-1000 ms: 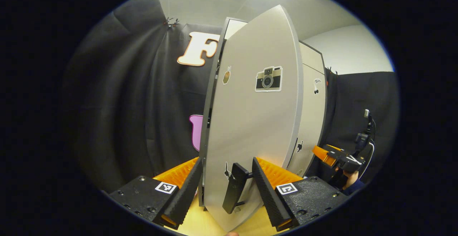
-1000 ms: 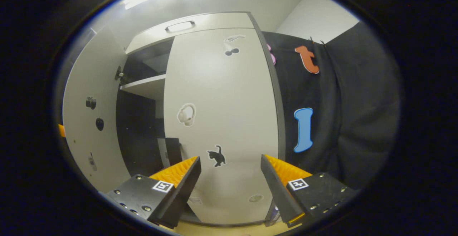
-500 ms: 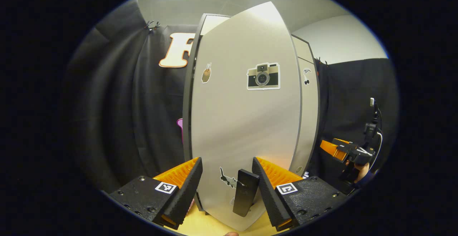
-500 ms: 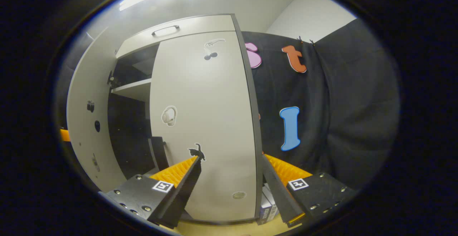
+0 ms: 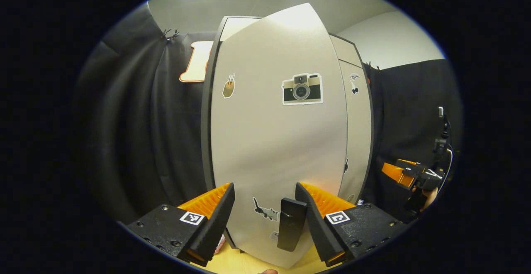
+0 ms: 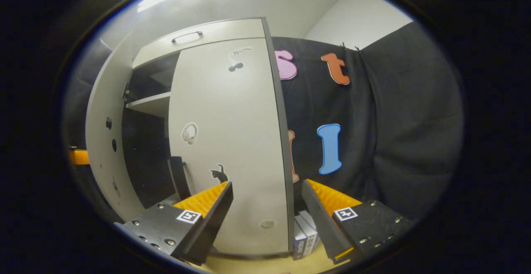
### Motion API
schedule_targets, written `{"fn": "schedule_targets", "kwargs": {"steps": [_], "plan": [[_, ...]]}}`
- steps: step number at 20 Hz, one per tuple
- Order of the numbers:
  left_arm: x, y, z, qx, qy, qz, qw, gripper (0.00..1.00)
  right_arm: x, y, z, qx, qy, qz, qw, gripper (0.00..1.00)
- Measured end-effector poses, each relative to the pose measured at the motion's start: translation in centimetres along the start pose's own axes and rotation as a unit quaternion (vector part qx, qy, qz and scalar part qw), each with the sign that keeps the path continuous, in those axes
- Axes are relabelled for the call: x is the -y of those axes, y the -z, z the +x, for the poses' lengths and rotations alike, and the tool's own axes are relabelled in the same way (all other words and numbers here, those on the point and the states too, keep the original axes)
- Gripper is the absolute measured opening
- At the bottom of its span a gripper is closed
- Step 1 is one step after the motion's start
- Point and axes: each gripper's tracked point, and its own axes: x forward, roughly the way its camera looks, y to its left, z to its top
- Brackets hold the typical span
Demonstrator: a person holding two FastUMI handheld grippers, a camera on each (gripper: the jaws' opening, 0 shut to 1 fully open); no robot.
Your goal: Grab one shoe with the right hand and put it into the shoe cabinet, grab the other shoe with the left hand and put it into the shoe cabinet; then close the right door with the right hand and the left door with the left hand.
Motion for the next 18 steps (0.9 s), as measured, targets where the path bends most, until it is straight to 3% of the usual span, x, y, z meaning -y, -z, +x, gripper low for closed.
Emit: {"fn": "schedule_targets", "kwargs": {"steps": [6, 14, 16, 18], "plan": [[1.3, 0.1, 1.4, 0.002, -0.025, -0.003, 1.000, 0.92, 2.3, 0.2, -1.4, -0.004, 0.019, 0.003, 1.000, 1.00], [2.1, -0.3, 2.1, 0.008, -0.097, 0.045, 0.994, 0.92, 7.3, 0.6, -3.7, -0.009, 0.065, 0.019, 0.998, 1.00], [2.6, -0.2, 2.0, 0.005, -0.096, 0.037, 0.995, 0.93, 8.3, 0.7, -4.2, -0.011, 0.075, 0.023, 0.997, 0.97], [4.5, -0.2, 1.7, 0.008, -0.065, 0.015, 0.998, 0.93, 9.1, 1.0, -4.5, -0.014, 0.083, 0.024, 0.996, 0.97]]}}
